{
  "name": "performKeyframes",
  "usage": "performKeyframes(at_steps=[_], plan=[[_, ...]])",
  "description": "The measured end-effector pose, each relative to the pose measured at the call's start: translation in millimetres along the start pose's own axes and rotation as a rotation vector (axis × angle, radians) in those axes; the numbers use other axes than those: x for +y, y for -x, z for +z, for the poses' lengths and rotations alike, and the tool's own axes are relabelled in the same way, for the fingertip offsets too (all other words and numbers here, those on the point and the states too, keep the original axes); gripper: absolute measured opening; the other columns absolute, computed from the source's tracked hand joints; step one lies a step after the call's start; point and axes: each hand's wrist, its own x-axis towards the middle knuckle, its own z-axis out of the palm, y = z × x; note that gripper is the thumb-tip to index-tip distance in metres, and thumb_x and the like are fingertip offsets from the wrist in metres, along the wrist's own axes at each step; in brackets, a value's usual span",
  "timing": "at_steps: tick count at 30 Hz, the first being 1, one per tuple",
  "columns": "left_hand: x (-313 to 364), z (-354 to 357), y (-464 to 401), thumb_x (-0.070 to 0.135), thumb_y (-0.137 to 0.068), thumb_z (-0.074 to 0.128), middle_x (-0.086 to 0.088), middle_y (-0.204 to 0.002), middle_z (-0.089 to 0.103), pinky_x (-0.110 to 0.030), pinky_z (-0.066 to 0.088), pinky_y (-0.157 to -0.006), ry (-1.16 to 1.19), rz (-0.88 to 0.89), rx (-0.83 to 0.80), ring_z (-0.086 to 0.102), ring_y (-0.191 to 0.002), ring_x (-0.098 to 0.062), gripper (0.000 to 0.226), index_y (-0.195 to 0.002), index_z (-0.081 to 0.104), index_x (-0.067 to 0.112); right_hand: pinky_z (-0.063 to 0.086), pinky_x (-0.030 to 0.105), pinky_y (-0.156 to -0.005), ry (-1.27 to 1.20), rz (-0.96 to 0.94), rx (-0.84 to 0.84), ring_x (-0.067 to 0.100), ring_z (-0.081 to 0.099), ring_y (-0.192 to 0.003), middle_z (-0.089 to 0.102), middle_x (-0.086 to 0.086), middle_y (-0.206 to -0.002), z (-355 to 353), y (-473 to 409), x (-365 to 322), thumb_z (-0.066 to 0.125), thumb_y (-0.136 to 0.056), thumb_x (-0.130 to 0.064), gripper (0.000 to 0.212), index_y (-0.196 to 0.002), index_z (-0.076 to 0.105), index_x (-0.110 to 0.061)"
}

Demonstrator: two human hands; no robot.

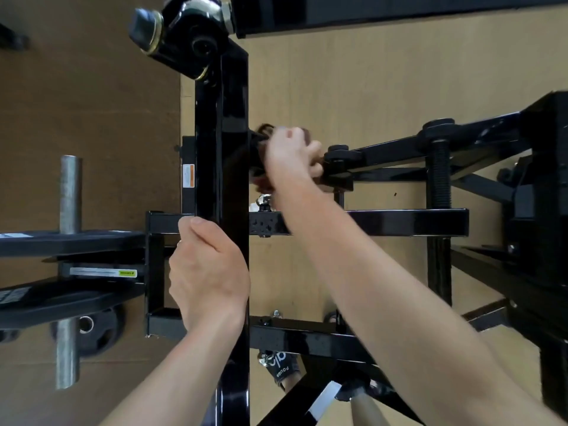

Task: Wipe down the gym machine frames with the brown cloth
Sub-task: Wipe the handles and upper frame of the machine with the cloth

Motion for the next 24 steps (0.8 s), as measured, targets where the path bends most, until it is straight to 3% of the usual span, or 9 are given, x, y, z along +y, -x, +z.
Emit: performKeyframes(at_steps=[3, 6, 9, 13, 17, 21, 24], plan=[[0.6, 0.2, 0.8, 0.031, -0.105, 0.016, -0.005, -0.071, 0.054, -0.049, 0.050, -0.070, -0.018, -0.028, 0.005, 0.051, -0.065, -0.025, 0.036, -0.088, 0.044, 0.016, 0.029, 0.057, -0.112, 0.163, -0.224, 0.030, 0.038, 0.026, -0.137, 0.036, 0.013, -0.148, 10.5, 32.6, -19.6, 0.043, -0.105, -0.016, 0.036, -0.141, 0.047, -0.013], [0.4, 0.3, -0.4, 0.031, -0.105, 0.016, -0.006, -0.070, 0.053, -0.047, 0.048, -0.066, -0.002, -0.017, 0.016, 0.050, -0.064, -0.024, 0.037, -0.088, 0.045, 0.015, 0.019, 0.058, -0.117, 0.018, -0.211, 0.031, 0.033, 0.020, -0.140, 0.037, 0.007, -0.149, 11.4, 27.5, -15.2, 0.030, -0.109, -0.017, 0.036, -0.139, 0.049, -0.014], [-3.0, 2.0, -0.9, 0.033, -0.106, 0.015, -0.006, -0.071, 0.054, -0.040, 0.041, -0.061, 0.013, 0.001, 0.012, 0.052, -0.064, -0.022, 0.041, -0.090, 0.047, 0.014, 0.012, 0.054, -0.121, -0.286, 0.055, 0.029, 0.029, 0.013, -0.142, 0.029, 0.001, -0.154, 3.6, -1.4, 2.3, 0.021, -0.110, -0.026, 0.043, -0.143, 0.049, -0.019], [-6.5, 2.3, -1.2, 0.036, -0.107, 0.015, -0.005, -0.070, 0.055, -0.037, 0.039, -0.058, 0.014, 0.025, 0.013, 0.054, -0.064, -0.022, 0.043, -0.091, 0.048, 0.014, 0.028, 0.046, -0.119, -0.365, 0.340, 0.180, 0.036, 0.027, -0.139, 0.026, 0.004, -0.157, -13.0, -55.2, 57.3, 0.023, -0.109, -0.034, 0.047, -0.146, 0.049, -0.025], [-6.2, 3.1, -1.9, 0.040, -0.105, 0.012, -0.005, -0.073, 0.057, -0.046, 0.050, -0.068, 0.003, 0.030, 0.008, 0.058, -0.069, -0.029, 0.045, -0.094, 0.049, 0.016, 0.045, 0.043, -0.108, -0.569, 0.443, 0.236, 0.035, 0.035, -0.134, 0.030, 0.001, -0.153, -12.9, -74.1, 66.2, 0.033, -0.105, -0.032, 0.044, -0.143, 0.051, -0.022], [-4.8, 1.2, -1.9, 0.039, -0.106, 0.012, -0.004, -0.072, 0.057, -0.051, 0.052, -0.073, -0.002, 0.027, 0.005, 0.056, -0.068, -0.027, 0.044, -0.094, 0.048, 0.016, 0.051, 0.056, -0.102, -0.605, 0.384, 0.197, 0.038, 0.032, -0.131, 0.025, 0.001, -0.152, -5.3, -40.9, 37.9, 0.034, -0.105, -0.030, 0.035, -0.132, 0.055, -0.024], [-3.9, 0.7, -2.0, 0.036, -0.106, 0.014, -0.005, -0.071, 0.055, -0.051, 0.051, -0.071, -0.007, -0.001, 0.005, 0.054, -0.065, -0.027, 0.041, -0.092, 0.047, 0.016, 0.029, 0.055, -0.115, -0.529, 0.200, 0.125, 0.033, 0.023, -0.136, 0.026, 0.003, -0.150, 8.2, 0.6, -1.6, 0.031, -0.107, -0.022, 0.034, -0.135, 0.049, -0.024]])
